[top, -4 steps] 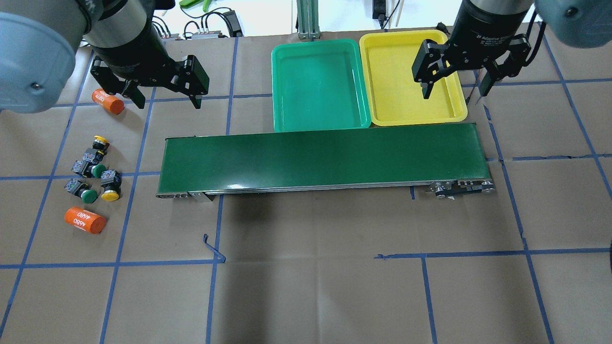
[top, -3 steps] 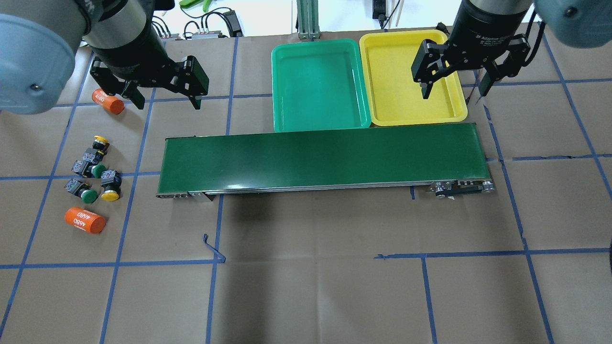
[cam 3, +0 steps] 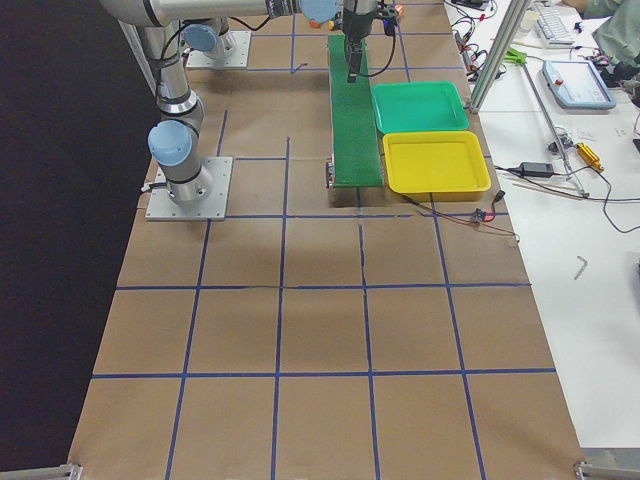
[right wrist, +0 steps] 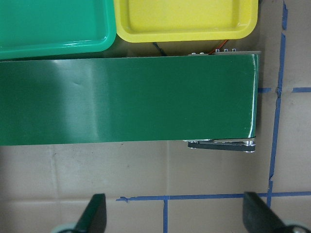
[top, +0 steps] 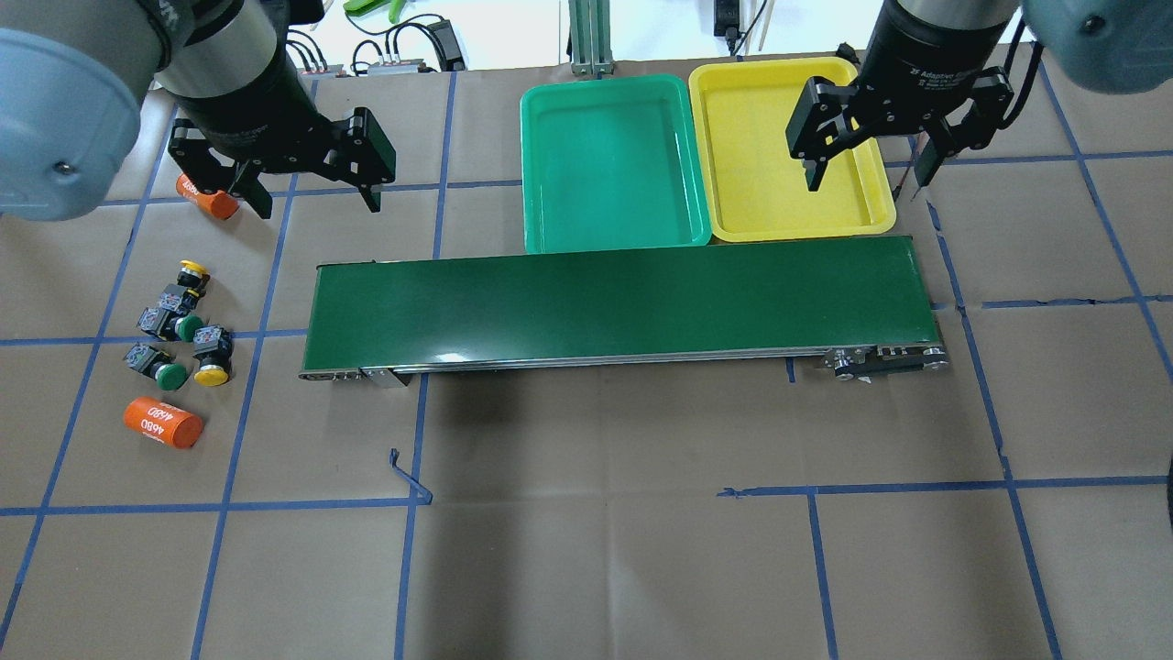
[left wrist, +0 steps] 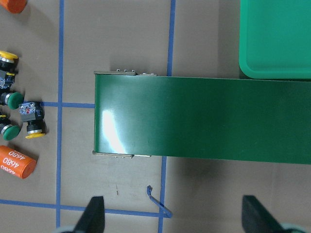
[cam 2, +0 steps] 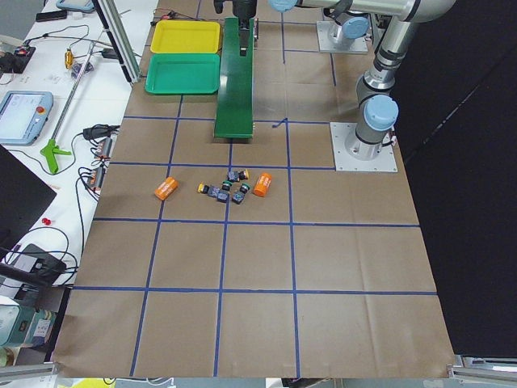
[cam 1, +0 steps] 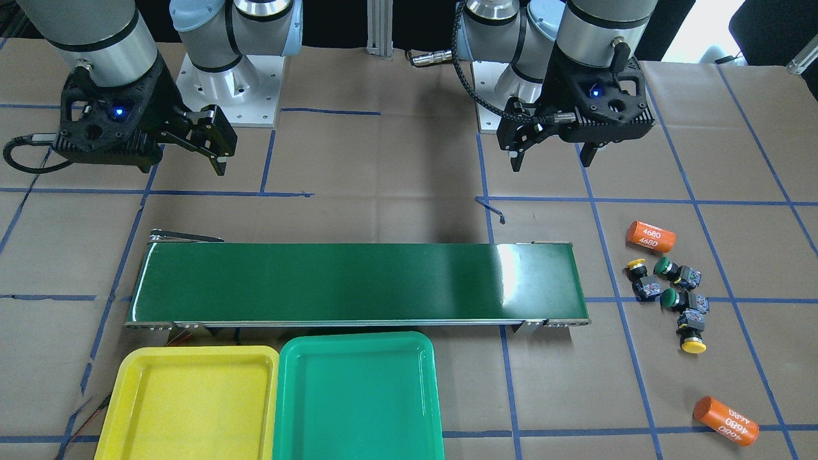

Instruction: Sort buttons by color to trays

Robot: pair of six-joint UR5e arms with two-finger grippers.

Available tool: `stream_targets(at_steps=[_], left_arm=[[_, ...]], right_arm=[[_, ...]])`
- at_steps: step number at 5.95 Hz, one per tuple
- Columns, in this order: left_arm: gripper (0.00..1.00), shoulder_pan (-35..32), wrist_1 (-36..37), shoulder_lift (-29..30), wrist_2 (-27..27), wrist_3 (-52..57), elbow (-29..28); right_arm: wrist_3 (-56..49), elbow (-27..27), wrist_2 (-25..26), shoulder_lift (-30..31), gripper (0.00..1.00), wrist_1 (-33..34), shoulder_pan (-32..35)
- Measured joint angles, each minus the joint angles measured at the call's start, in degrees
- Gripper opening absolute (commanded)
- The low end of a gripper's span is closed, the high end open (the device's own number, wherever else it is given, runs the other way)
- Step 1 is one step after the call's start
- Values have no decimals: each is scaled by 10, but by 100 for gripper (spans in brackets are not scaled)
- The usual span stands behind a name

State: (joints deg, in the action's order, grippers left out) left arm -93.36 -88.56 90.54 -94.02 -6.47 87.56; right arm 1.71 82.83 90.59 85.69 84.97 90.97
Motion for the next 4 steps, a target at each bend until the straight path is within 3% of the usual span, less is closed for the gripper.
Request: stream_targets(at_steps=[2, 4], left_arm=[[99, 34, 2, 7, -11, 4, 1], [99, 114, -4, 12, -14, 5, 1]], right_arm=[[0, 0, -1, 0, 100, 0, 0], [0, 0, -2, 0, 100, 0, -1]])
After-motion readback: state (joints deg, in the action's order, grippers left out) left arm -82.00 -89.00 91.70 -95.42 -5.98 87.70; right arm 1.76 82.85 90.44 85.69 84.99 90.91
